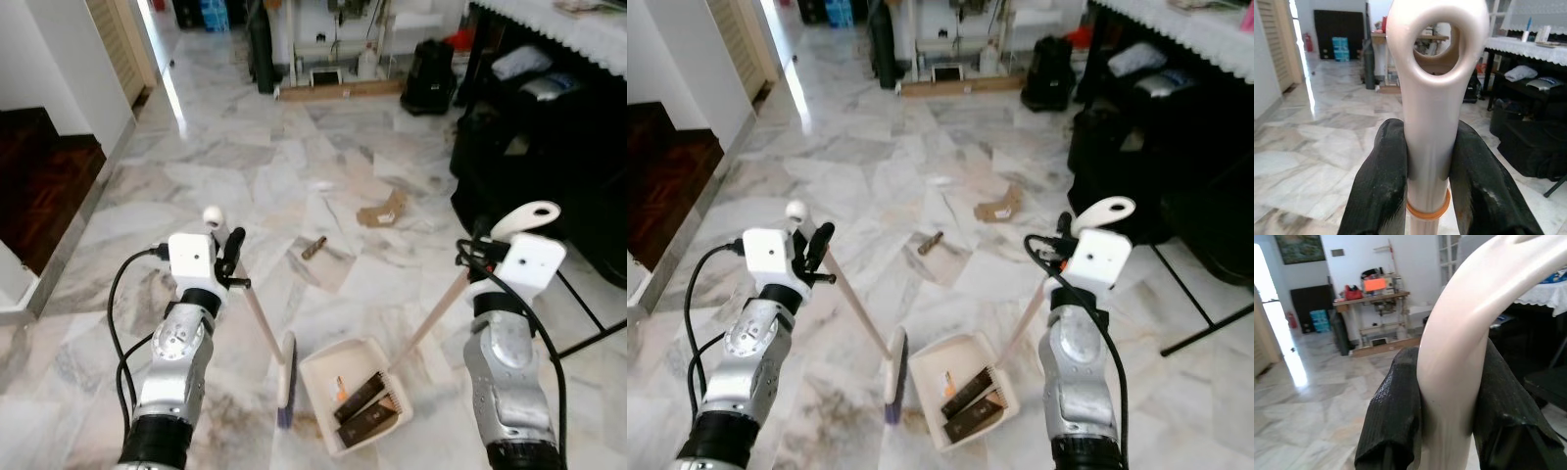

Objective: Sweep floor

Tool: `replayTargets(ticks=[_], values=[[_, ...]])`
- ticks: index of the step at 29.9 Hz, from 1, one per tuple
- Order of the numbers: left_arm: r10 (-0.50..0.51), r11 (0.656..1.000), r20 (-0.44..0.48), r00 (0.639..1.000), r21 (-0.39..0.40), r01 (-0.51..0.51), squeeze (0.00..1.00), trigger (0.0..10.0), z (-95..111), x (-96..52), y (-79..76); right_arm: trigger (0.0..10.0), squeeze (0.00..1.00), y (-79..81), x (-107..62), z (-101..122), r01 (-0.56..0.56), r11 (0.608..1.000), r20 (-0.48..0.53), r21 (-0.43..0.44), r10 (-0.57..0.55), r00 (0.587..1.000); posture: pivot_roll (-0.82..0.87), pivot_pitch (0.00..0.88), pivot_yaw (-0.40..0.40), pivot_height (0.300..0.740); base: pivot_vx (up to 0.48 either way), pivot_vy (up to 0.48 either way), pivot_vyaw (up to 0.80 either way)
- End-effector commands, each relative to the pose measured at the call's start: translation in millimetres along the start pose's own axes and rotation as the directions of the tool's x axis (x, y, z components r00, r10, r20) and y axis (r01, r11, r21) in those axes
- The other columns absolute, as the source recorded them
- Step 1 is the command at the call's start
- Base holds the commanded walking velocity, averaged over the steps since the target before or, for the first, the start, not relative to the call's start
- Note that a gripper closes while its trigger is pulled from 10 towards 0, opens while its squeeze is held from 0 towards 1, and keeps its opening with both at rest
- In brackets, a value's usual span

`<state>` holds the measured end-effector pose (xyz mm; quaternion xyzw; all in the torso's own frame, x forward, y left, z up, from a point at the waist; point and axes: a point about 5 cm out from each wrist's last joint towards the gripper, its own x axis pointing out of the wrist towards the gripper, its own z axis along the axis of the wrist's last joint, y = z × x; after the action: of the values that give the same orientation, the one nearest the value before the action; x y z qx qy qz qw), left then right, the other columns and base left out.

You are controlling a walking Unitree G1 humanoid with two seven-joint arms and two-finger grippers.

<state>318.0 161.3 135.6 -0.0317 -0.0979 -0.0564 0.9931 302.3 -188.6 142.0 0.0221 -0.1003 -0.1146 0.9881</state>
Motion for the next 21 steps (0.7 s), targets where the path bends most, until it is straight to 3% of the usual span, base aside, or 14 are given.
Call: replayTargets(ticks=[1,11,21], values=[[-0.005,1.000,0.044,0.999,0.022,0.004,0.00,10.0,10.0,1.0,-0.9,10.0,0.00,3.8,3.4,14.5,-0.015,0.999,0.062,0.031,0.013,0.998,-0.04,0.000,0.043,0.740,-0.341,0.000,0.00],[0.007,1.000,0.050,0.999,0.024,-0.008,0.00,10.0,12.6,2.3,-0.1,10.0,0.00,3.7,4.0,15.1,-0.022,0.999,0.059,0.031,0.020,0.998,-0.04,0.000,0.034,0.740,-0.316,0.000,0.00],[0.042,0.998,0.035,0.998,0.055,-0.044,0.00,10.0,12.9,-0.4,6.9,10.0,0.00,6.9,4.5,15.2,-0.036,0.999,0.054,0.029,0.034,0.998,-0.02,0.000,0.026,0.740,0.000,0.000,0.00]])
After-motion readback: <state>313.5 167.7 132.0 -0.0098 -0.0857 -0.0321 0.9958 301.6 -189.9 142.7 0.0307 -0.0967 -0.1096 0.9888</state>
